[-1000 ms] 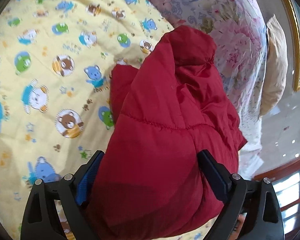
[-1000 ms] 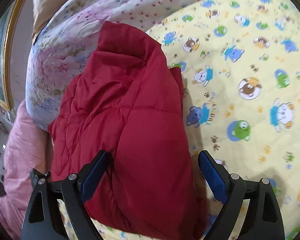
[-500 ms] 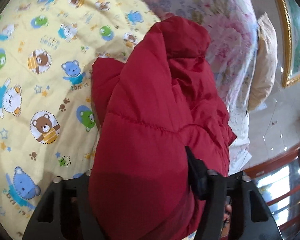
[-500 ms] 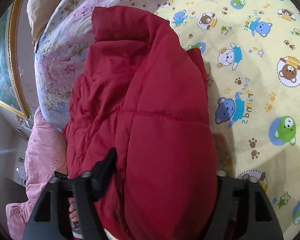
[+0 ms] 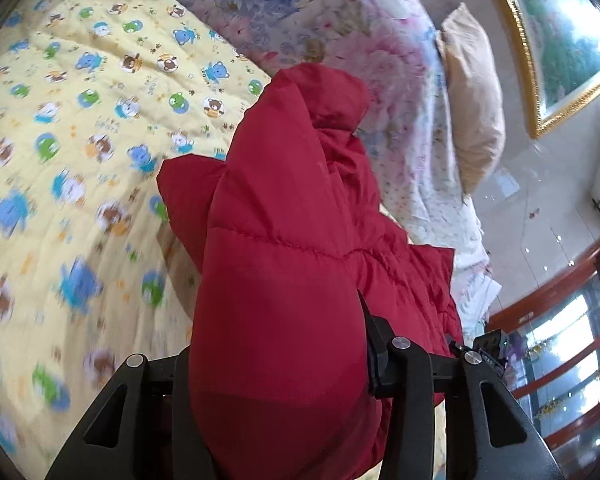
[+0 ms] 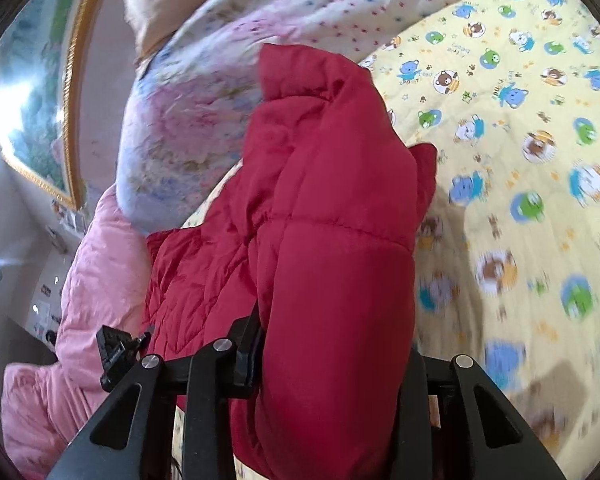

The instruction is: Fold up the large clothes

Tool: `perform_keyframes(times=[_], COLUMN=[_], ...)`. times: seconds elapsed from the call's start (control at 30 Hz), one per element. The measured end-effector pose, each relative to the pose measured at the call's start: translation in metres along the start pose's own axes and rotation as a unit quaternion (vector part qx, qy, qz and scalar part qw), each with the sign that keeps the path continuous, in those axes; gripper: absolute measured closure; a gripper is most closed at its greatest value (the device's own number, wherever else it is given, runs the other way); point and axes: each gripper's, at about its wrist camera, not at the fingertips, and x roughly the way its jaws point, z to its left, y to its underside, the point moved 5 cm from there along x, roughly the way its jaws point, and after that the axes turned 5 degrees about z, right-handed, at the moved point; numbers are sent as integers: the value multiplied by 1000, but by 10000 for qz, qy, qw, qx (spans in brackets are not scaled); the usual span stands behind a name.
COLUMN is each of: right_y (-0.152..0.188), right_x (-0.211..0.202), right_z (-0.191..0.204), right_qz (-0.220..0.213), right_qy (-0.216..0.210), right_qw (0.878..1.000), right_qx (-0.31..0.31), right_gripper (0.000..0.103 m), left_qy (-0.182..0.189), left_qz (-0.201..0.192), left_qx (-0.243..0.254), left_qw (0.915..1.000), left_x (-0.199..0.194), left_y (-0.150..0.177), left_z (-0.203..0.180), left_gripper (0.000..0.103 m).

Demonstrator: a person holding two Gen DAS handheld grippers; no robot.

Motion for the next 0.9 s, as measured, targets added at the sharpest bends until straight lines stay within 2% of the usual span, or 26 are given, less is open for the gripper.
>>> perform_keyframes(times=[0.3,0.43,0.6,0.67,0.9], right_y=[72,95,107,107,110], right_x=[-36,-41,-40,-40,-32], right_z=[2,-4,-21,-22,-33], right_qz=[50,44,31,20,29], right_qy=[-27,-32,-39,73,200], right_qw=[10000,9999,9992,9995,9992], right_qx=[25,148,390,304,340], right_gripper=[68,68,65,63,52], left_qy=[39,-25,-292,-331,-516], left_qz=[113,118,239,250,223], left_qx=[63,75,-2,-79,-154], left_qw=[9999,9999,9993,9991,9983], left_x=[-74,-95,-99,-97,-104], left_y=[86,110,126,129,138], left_z=[2,2,14,18,23], left_gripper=[61,60,58,56,52])
